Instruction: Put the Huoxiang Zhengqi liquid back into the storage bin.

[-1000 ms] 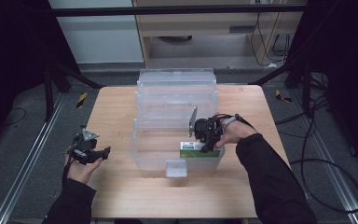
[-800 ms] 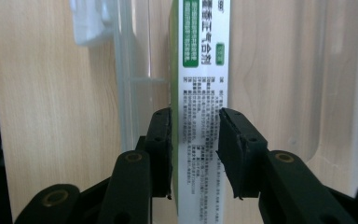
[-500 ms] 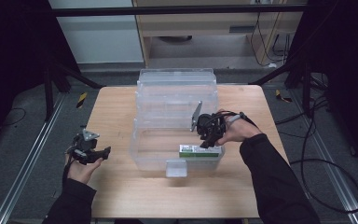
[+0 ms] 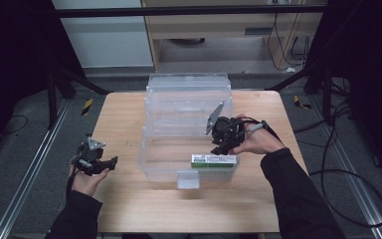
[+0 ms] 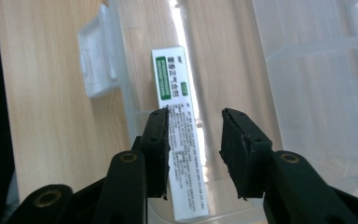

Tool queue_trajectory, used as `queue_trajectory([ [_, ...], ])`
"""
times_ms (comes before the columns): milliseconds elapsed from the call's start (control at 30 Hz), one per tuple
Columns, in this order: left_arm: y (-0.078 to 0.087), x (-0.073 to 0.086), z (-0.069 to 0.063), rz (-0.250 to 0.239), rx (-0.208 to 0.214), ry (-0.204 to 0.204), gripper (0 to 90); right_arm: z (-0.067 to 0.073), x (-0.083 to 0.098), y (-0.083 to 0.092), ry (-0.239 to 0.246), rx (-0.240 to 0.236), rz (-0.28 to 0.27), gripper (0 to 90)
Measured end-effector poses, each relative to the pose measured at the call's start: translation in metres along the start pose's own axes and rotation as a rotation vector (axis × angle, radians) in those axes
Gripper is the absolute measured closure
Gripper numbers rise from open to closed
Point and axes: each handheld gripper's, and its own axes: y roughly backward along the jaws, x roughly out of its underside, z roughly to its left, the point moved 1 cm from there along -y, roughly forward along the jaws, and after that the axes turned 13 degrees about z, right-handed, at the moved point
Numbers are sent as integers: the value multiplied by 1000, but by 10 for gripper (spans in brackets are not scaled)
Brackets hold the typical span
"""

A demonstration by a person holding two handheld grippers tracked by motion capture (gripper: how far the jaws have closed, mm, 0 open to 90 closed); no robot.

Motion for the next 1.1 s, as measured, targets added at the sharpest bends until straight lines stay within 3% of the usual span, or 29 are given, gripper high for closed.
queue_trajectory([
  [300, 0, 0, 0, -3, 2, -1, 388, 16, -12, -7, -22, -58, 2, 613],
  [567, 1, 0, 0, -6, 5, -1, 388, 30, -23, -22, 1, -74, 16, 626],
  [1100, 1, 0, 0, -7, 4, -1, 388, 39, -27, -50, 29, -105, 54, 620],
])
